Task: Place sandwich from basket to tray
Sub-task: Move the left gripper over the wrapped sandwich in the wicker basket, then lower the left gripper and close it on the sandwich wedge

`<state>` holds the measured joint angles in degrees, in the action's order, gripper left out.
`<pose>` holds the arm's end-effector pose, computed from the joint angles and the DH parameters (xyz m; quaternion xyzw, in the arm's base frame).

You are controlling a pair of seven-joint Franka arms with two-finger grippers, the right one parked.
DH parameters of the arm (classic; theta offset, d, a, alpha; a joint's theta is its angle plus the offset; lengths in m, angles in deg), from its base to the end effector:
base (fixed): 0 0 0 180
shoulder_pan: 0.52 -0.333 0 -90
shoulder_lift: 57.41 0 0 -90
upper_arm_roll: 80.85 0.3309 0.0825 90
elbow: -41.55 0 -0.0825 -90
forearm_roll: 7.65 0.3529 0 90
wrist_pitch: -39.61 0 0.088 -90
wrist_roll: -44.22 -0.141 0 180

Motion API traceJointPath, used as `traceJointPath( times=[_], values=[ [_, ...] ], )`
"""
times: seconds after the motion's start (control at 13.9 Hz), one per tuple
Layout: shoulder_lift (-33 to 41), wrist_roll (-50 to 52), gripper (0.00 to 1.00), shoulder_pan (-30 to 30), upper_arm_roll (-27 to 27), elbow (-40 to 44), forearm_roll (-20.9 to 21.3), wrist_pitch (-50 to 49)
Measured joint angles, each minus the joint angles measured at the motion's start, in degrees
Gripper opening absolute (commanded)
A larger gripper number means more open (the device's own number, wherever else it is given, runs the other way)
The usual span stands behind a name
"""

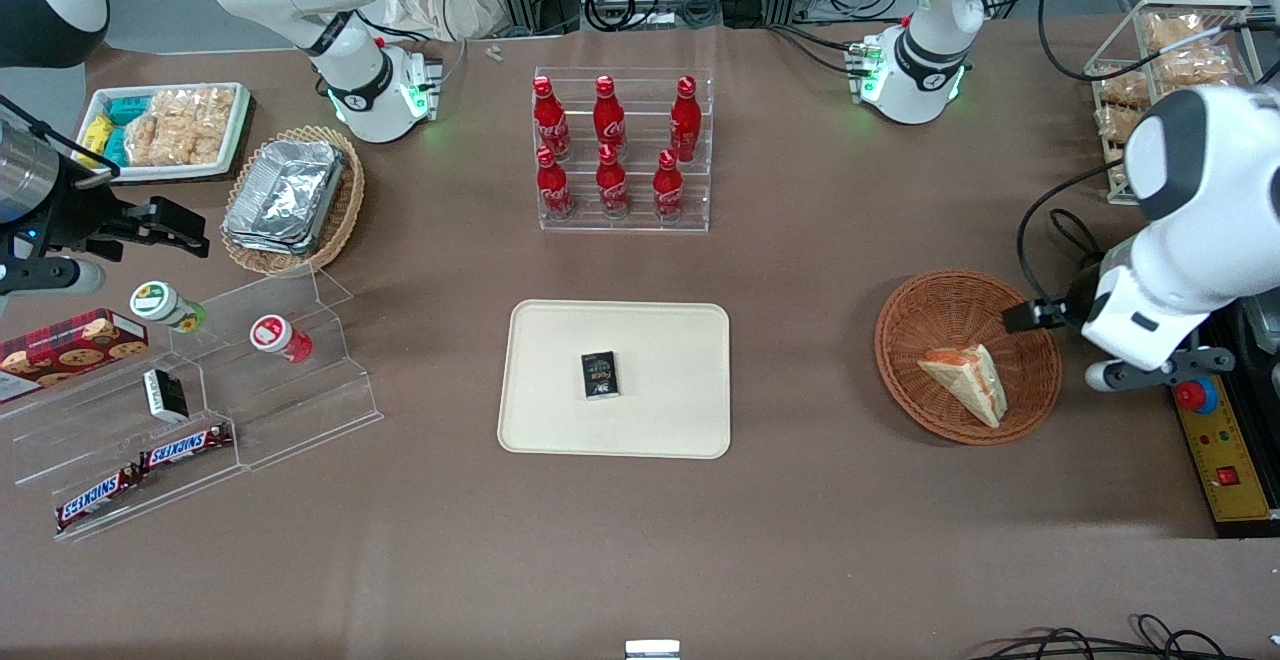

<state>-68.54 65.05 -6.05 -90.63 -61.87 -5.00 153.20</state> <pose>0.5846 -0.0341 0.4292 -0.9906 -0.1363 0.0057 0.0061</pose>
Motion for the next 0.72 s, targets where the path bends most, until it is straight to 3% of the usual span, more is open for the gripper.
traceJointPath(
  times=[0.29, 0.72],
  values=[
    [-1.18, 12.55, 1.00, 0.00, 0.37, -10.25, 0.00, 13.46],
    [-4.30, 15.35, 1.00, -0.04, 1.63, -11.46, 0.00, 15.72]
  ],
)
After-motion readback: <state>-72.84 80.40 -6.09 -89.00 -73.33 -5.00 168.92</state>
